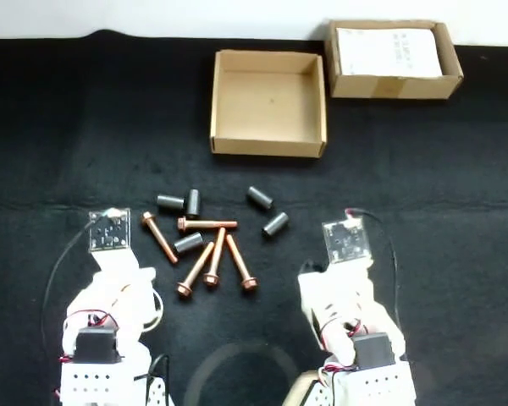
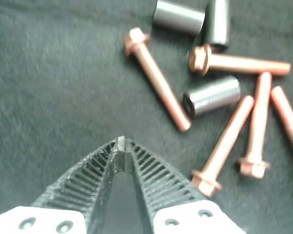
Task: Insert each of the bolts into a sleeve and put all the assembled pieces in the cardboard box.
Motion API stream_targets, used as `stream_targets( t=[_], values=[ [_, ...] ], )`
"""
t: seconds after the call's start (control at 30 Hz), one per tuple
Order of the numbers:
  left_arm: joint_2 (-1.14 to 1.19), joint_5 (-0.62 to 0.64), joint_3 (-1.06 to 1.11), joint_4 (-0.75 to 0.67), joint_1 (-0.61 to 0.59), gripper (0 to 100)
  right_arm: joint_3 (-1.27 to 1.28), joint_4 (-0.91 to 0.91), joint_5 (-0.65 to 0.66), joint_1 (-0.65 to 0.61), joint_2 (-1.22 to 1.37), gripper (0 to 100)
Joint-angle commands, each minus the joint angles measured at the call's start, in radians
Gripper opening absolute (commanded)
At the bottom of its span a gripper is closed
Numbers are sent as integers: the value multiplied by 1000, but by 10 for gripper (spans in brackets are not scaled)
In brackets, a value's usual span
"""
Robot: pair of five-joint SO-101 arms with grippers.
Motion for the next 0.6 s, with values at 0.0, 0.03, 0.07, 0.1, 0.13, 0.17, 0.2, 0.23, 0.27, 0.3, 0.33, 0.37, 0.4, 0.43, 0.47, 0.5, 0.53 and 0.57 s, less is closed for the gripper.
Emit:
stream_targets(
  t=[0.0,0.03,0.07,0.1,0.13,0.17,0.2,0.23,0.27,0.3,0.33,0.37,0.4,0.43,0.47,0.5,0.53,0.57],
  values=[
    [-10,5,19,-64,-1,142,105,-111,6,-1,-13,91],
    [-12,5,19,-80,-18,171,105,-137,6,-1,-13,110],
    [-12,5,19,-107,-33,200,105,-166,5,-1,-13,128],
    [-12,5,19,-138,-47,221,105,-193,5,-1,-13,142],
    [-12,5,19,-170,-62,238,104,-225,5,1,-13,152],
    [-12,3,19,-204,-76,249,102,-262,3,1,-13,156],
    [-12,2,18,-235,-87,253,97,-302,3,1,-13,156],
    [-12,0,15,-259,-99,252,94,-338,3,1,-13,156],
    [-12,-2,10,-278,-110,254,91,-372,2,2,-13,156],
    [-10,-2,-10,-284,-120,255,71,-394,2,5,-13,156],
    [-7,0,-35,-282,-128,255,42,-400,2,16,-4,156],
    [-5,0,-62,-267,-133,255,10,-400,2,25,-4,156],
    [-5,0,-91,-241,-133,255,-16,-398,2,35,-2,156],
    [-4,0,-119,-210,-131,255,-39,-395,2,44,-2,156],
    [-4,0,-143,-176,-128,255,-61,-378,2,50,-2,156],
    [-4,0,-168,-146,-125,255,-85,-346,2,53,-1,156],
    [-2,0,-189,-120,-116,255,-120,-306,2,53,-1,156],
    [-1,0,-209,-94,-108,255,-153,-265,2,53,5,156]
  ],
)
